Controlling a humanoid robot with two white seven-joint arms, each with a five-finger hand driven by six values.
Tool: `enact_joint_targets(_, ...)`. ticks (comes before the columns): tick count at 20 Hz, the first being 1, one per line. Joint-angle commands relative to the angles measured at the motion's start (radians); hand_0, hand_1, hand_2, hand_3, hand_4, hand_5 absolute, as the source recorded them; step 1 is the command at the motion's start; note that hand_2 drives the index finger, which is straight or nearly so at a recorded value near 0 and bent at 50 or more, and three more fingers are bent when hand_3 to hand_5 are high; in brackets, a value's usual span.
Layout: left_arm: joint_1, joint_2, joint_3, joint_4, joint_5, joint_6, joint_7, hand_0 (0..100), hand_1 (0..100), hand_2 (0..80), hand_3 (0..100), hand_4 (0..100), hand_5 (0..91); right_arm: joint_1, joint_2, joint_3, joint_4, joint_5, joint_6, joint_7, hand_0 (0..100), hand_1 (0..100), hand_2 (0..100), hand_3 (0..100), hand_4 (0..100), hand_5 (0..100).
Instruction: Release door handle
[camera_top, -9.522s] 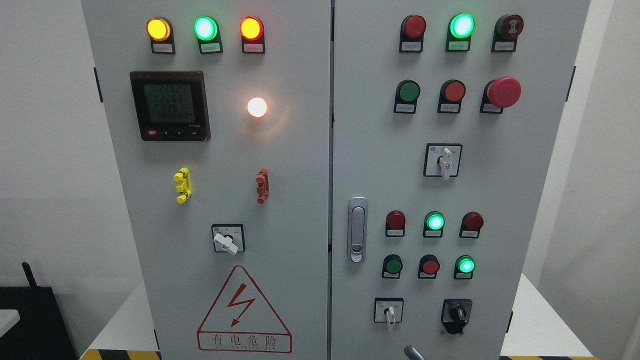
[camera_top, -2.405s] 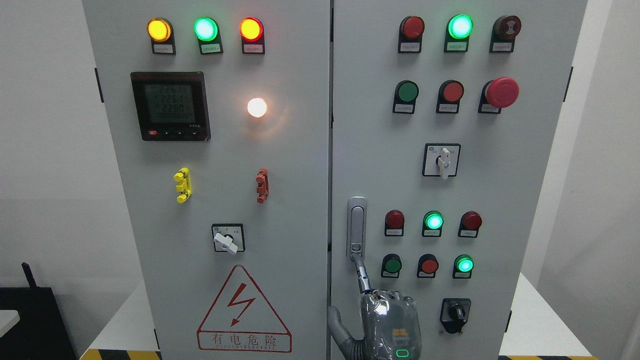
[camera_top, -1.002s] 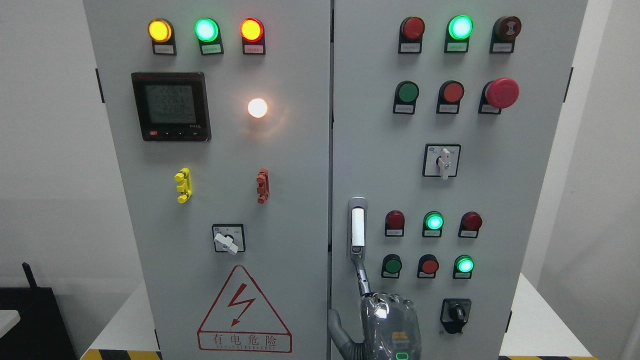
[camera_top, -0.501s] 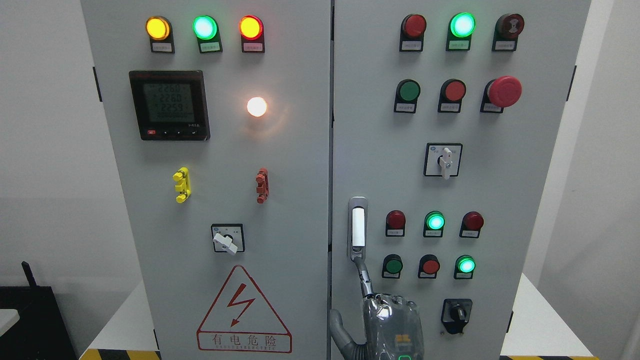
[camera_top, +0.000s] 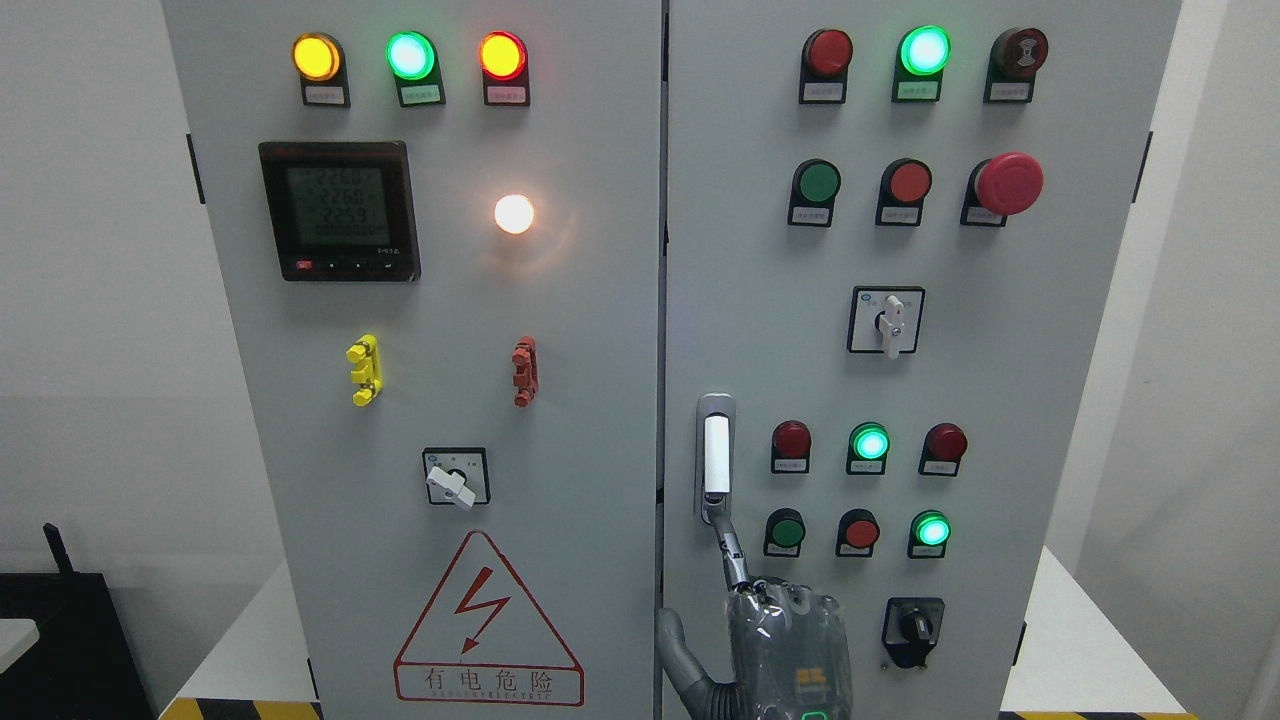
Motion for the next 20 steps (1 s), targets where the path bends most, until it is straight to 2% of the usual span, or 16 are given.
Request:
enact_joint_targets(1,0.0,0.0,-0.012,-0.015,0.0,0.0,0.0,12,39,0.0,0,0,0.0,0.021,0.002,-0.003,-0.054,-0.003,-0.008,-0.008,42,38,35,100,92,96)
enact_joint_targets(3,0.0,0.0,-0.012,-0.015,0.0,0.0,0.0,12,39,0.0,0,0,0.0,0.023,0.002,-0.021,-0.062,-0.003,-0.025,-0.006,44,38,49,100,91,96)
enact_joint_targets(4,0.0,0.0,-0.012,-0.015,0.0,0.0,0.0,12,39,0.0,0,0,0.0,0.025,0.002,-0.028,-0.062,-0.004,-0.038,-0.006,46,38,63,100,91,95)
enact_joint_targets(6,0.0,0.0,-0.012,-0.015,0.0,0.0,0.0,12,39,0.0,0,0,0.0,0.025,0.002,-0.038,-0.062,-0.009,-0.061,-0.005,50,37,77,100,90,95)
enact_joint_targets(8,0.0,0.0,-0.012,-0.015,0.0,0.0,0.0,12,39,0.0,0,0,0.0,0.023,0.002,-0.041,-0.062,-0.039,-0.065,-0.002,51,34,91,100,100,96)
enact_joint_targets(11,0.0,0.0,-0.012,-0.015,-0.001,0.0,0.0,12,39,0.0,0,0,0.0,0.02,0.002,-0.045,-0.062,-0.069,-0.065,0.003,47,31,99,100,100,96)
enact_joint_targets(16,0.0,0.0,-0.012,-0.015,0.0,0.0,0.0,12,39,0.0,0,0,0.0,0.005,0.002,-0.069,-0.062,-0.069,-0.063,0.012,44,33,100,100,100,96)
enact_joint_targets(18,0.0,0.0,-0.012,-0.015,0.0,0.0,0.0,12,39,0.0,0,0,0.0,-0.024,0.002,-0.074,-0.059,-0.069,-0.06,0.027,43,35,100,100,100,96)
enact_joint_targets(20,0.0,0.0,-0.012,-0.015,0.0,0.0,0.0,12,39,0.0,0,0,0.0,-0.055,0.002,-0.074,-0.054,-0.066,-0.055,0.059,41,36,100,100,100,96)
